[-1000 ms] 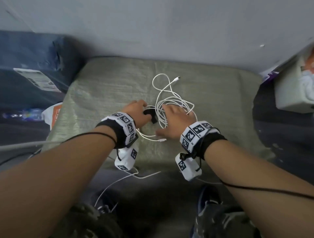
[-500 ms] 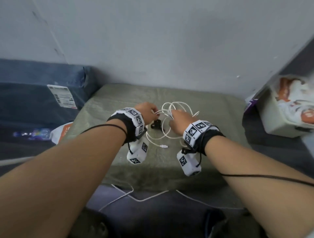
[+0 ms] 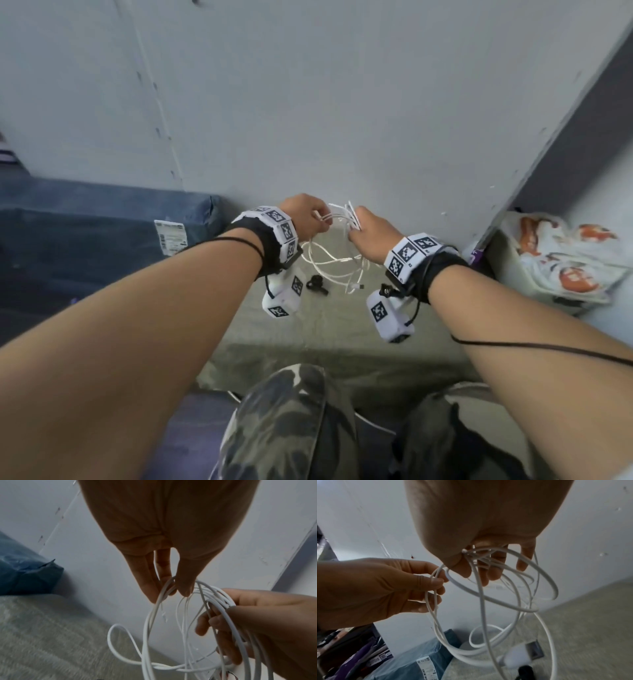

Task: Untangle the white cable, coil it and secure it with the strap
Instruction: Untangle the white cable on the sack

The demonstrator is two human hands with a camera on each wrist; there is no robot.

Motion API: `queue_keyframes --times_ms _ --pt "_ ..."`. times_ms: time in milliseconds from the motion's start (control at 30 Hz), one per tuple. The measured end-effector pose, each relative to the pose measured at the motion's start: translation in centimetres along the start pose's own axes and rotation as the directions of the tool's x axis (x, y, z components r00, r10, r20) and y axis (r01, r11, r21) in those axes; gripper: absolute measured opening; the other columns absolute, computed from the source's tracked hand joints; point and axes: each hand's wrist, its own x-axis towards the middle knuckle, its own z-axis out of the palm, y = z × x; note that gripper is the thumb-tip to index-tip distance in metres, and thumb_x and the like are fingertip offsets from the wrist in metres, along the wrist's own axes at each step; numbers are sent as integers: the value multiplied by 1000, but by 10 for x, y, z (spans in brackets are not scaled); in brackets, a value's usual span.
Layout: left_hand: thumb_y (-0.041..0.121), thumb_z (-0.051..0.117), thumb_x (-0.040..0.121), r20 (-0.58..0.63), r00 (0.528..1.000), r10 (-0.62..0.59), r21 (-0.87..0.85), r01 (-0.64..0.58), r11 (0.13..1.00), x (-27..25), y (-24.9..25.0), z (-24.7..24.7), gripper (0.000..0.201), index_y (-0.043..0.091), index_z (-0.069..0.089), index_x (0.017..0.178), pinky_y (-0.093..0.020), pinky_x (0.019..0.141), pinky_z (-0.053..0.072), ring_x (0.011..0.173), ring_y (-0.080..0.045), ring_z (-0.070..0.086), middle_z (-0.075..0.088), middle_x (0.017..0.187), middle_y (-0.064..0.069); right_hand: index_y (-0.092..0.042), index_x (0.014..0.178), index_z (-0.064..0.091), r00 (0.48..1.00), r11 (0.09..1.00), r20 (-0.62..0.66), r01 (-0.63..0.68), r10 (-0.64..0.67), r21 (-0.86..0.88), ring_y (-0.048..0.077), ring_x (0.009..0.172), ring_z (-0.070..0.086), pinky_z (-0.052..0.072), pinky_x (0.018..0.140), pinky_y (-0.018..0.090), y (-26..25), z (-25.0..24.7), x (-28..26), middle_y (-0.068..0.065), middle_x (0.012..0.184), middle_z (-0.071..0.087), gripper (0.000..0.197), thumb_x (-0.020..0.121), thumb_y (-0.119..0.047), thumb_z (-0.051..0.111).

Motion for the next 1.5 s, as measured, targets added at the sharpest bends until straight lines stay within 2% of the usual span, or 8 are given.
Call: queue_keyframes --times_ms 267,367,667,900,1133,1333,1400,1500 --pt "21 65 84 -44 999 -9 75 12 997 -56 43 -32 3 22 67 85 -22 61 47 61 -16 60 62 66 2 -8 133 41 984 982 -71 157 -164 -105 32 110 55 31 77 26 -32 -49 -53 19 126 56 43 91 -14 44" --pt "21 65 84 -78 997 -12 98 19 995 -74 61 -48 3 23 67 83 -30 69 56 64 -18 62 65 69 -1 -10 129 45 965 970 -125 219 -231 -106 32 101 56 32 76 27 -43 -66 -67 16 113 59 40 89 -13 45" --pt "22 62 85 -90 996 -29 149 42 988 -94 69 -54 7 22 63 91 -28 67 50 61 -16 60 66 72 1 -29 75 46 960 969 -140 248 -244 5 25 77 52 37 68 29 -52 -62 -95 1 78 54 21 86 -12 48" --pt "23 63 84 -37 997 -67 32 68 997 -95 12 -33 8 19 61 91 -32 74 54 60 -18 60 65 64 2 -16 104 64 969 969 -59 244 -242 34 26 85 59 45 73 31 -50 -17 -79 5 94 62 21 86 -12 53" --pt "29 61 87 -42 994 -99 -113 94 989 -68 -36 6 18 23 60 70 -30 63 54 59 -20 57 61 61 2 -13 89 62 971 972 -117 218 -208 84 22 75 51 31 66 27 -19 36 -36 4 82 53 8 86 -16 55" --pt "29 61 88 -129 983 -127 -182 102 978 -42 -54 37 23 20 63 67 -29 63 49 60 -19 54 56 58 4 -17 101 69 989 964 -95 136 -118 227 20 84 54 40 77 28 13 59 -6 8 98 56 18 86 -18 60" --pt "29 60 88 -142 982 -125 -162 102 982 -38 -58 39 22 19 65 68 -35 68 52 62 -22 56 56 60 1 -26 93 68 988 957 -46 154 -147 245 22 81 59 45 78 34 15 54 2 9 93 62 11 85 -25 61" --pt "26 61 88 -127 984 -126 -241 92 966 -42 -59 29 19 18 67 72 -37 69 55 57 -19 57 59 63 -2 -16 96 67 989 941 14 137 -149 310 24 78 65 51 77 36 18 39 2 9 84 68 13 89 -24 60"
